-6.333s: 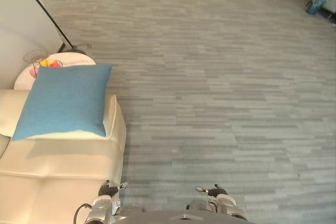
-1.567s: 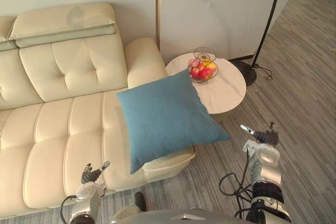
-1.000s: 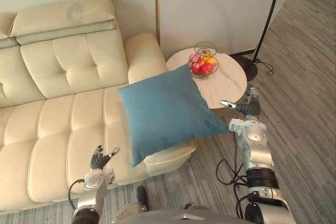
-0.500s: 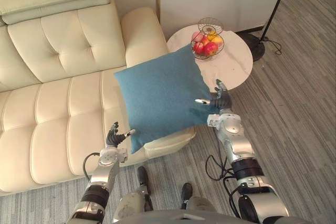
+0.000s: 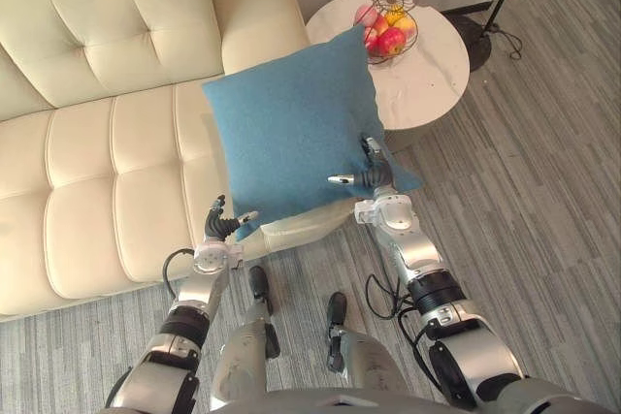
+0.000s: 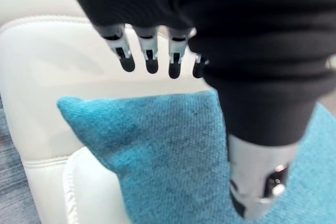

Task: Pick up cushions and gather them together orderly.

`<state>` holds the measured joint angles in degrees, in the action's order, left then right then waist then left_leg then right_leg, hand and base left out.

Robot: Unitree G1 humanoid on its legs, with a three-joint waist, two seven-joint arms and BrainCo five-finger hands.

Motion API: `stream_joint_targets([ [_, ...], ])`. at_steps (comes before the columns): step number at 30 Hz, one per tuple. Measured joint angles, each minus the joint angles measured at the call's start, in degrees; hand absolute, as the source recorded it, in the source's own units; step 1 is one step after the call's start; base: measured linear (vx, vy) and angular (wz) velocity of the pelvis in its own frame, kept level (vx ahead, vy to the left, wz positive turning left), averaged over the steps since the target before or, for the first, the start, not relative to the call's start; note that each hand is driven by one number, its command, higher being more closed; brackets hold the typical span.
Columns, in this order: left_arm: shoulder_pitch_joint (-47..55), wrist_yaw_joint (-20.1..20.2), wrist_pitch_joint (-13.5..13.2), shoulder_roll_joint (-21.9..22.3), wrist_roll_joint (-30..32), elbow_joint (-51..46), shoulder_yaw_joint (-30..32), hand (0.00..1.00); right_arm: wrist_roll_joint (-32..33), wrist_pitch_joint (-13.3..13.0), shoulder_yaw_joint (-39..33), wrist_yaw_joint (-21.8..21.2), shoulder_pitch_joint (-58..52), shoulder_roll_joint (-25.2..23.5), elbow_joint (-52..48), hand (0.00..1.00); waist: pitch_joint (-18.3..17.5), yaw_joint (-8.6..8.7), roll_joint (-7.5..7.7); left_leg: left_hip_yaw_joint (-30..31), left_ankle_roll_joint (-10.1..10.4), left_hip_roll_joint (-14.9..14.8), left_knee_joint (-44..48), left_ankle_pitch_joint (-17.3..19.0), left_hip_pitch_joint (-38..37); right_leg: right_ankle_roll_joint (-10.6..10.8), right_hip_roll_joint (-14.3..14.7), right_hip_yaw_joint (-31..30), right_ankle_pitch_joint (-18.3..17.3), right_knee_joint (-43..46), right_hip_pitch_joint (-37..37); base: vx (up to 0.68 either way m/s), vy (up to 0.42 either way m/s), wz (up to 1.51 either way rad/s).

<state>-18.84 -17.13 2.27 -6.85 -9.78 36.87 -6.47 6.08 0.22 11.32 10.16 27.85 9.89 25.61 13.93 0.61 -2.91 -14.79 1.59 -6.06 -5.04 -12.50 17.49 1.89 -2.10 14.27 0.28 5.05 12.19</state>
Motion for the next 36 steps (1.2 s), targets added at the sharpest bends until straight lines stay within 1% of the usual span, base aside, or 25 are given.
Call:
stream_joint_targets([
  [4,-1.7,-0.6,0.0,-0.1,-0.1,0.0,-0.3,0.00,0.0,0.0,1.4,0.0,1.1,-0.1,0.6,0.00,0.2,0.00,0.03,-1.0,-0.1,-0.2,0.0,-0.1,1.1,-0.1,0.1,-1.1,0.1,0.1,1.7,0.05,-0.011,-0.15],
  [6,-3.5,-1.4,0.0,-0.1,-0.2,0.0,-0.3,0.00,-0.4,-0.1,1.8,0.0,2.2,-0.1,1.6,0.00,1.1,0.26,0.04,-0.9,-0.5,-0.4,0.1,-0.7,1.5,-0.2,0.3,-1.1,0.2,0.1,2.1,0.06,-0.012,-0.07],
  [7,-4.5,-1.6,0.0,-0.1,-0.2,0.0,-0.3,1.00,-1.4,-0.1,1.8,0.0,2.8,-0.1,2.6,0.00,1.7,0.23,0.07,-0.9,-0.7,-0.5,0.3,-0.9,1.5,-0.2,0.4,-1.1,0.2,0.2,2.1,0.06,-0.015,0.00],
  [8,-5.2,-1.7,0.0,-0.2,-0.2,0.0,-0.2,1.00,-2.1,0.0,1.8,0.2,3.2,-0.1,3.1,1.00,2.2,0.18,0.03,-0.9,-0.6,-0.5,0.3,-1.0,1.5,-0.3,0.4,-1.1,0.1,0.2,2.1,0.06,-0.015,0.00],
  [10,-5.5,-2.1,0.0,-0.2,-0.2,0.0,-0.2,1.00,-2.2,-0.1,1.8,0.3,3.7,-0.1,3.5,1.00,2.8,0.19,0.05,-0.9,-0.5,-0.5,0.3,-1.0,1.5,-0.4,0.4,-1.1,0.0,0.2,2.2,0.04,-0.010,-0.02],
  [11,-6.2,-2.6,0.0,-0.3,-0.8,0.0,-0.2,1.00,-3.8,-0.1,1.8,0.4,4.5,-0.1,4.7,1.00,3.1,0.19,0.05,-0.8,-0.5,-0.6,0.3,-1.0,2.0,-0.4,0.5,-1.1,-0.1,0.3,2.8,0.05,-0.008,-0.02],
  [13,-7.0,-2.7,0.0,-0.3,-1.3,0.0,-0.1,1.00,-4.3,-0.1,1.8,0.6,4.9,-0.1,4.9,1.00,3.5,0.14,0.06,-0.8,-0.5,-0.6,0.3,-1.0,2.6,-0.4,0.5,-1.1,-0.2,0.6,3.5,0.02,0.000,-0.01],
  [18,-9.1,-3.7,0.0,-0.4,-1.4,-0.4,-0.1,1.00,-4.3,-0.1,1.6,1.8,5.6,-0.1,5.2,1.00,5.5,0.09,0.16,-0.5,-0.3,-0.6,0.3,-1.0,2.6,-0.5,0.3,-1.0,-0.9,2.3,4.2,0.00,0.000,0.00],
  [20,-9.3,-3.9,0.0,-0.4,-1.4,-1.2,0.0,1.00,-4.1,-0.1,1.6,2.0,5.9,-0.1,5.1,1.00,5.7,0.12,0.24,-0.5,-0.2,-0.7,0.2,-0.9,3.2,-0.5,0.3,-1.0,-1.1,2.9,5.0,0.00,0.000,0.00],
  [23,-10.2,-4.2,-0.1,-0.6,-1.4,-2.7,0.5,1.00,-3.0,-0.6,0.3,3.0,6.3,-0.2,5.1,1.00,5.8,0.04,0.27,-0.4,0.0,-0.8,0.2,-1.1,4.6,-0.5,0.4,-0.9,-1.1,3.5,6.7,-0.01,0.002,0.00],
  [26,-11.2,-4.2,-0.1,-1.7,-1.5,-4.2,0.8,1.00,0.6,-1.2,-1.6,3.0,6.6,-0.1,5.1,1.00,6.5,0.20,0.51,-0.3,0.0,-0.8,0.3,-1.2,4.6,-0.5,0.3,-0.9,-1.1,4.0,7.0,0.00,0.000,0.00],
  [28,-11.7,-4.2,-0.2,-2.1,-2.6,-6.1,0.8,1.00,3.0,-1.6,-2.9,3.0,7.2,-0.1,5.1,1.00,7.2,0.11,0.52,-0.2,0.1,-0.8,0.3,-1.3,4.7,-0.6,0.3,-0.9,-1.2,4.3,7.2,0.00,0.000,0.00],
  [33,-12.6,-4.1,-0.3,-2.1,-3.6,-8.4,0.8,1.00,5.6,-1.9,-3.3,3.0,7.4,-0.1,4.6,1.00,7.4,0.12,0.46,0.1,0.1,-0.9,0.3,-1.5,5.4,-0.7,0.4,-0.9,-1.7,5.0,8.1,0.01,-0.001,0.02],
  [36,-12.6,-3.8,-0.3,-2.1,-3.6,-10.7,0.6,1.00,6.8,-2.7,-3.5,3.0,7.3,-0.1,4.6,1.00,7.4,0.02,0.46,0.6,0.0,-0.9,0.3,-1.9,5.2,-0.9,0.3,-0.6,-2.6,6.1,8.2,0.03,-0.012,0.07],
])
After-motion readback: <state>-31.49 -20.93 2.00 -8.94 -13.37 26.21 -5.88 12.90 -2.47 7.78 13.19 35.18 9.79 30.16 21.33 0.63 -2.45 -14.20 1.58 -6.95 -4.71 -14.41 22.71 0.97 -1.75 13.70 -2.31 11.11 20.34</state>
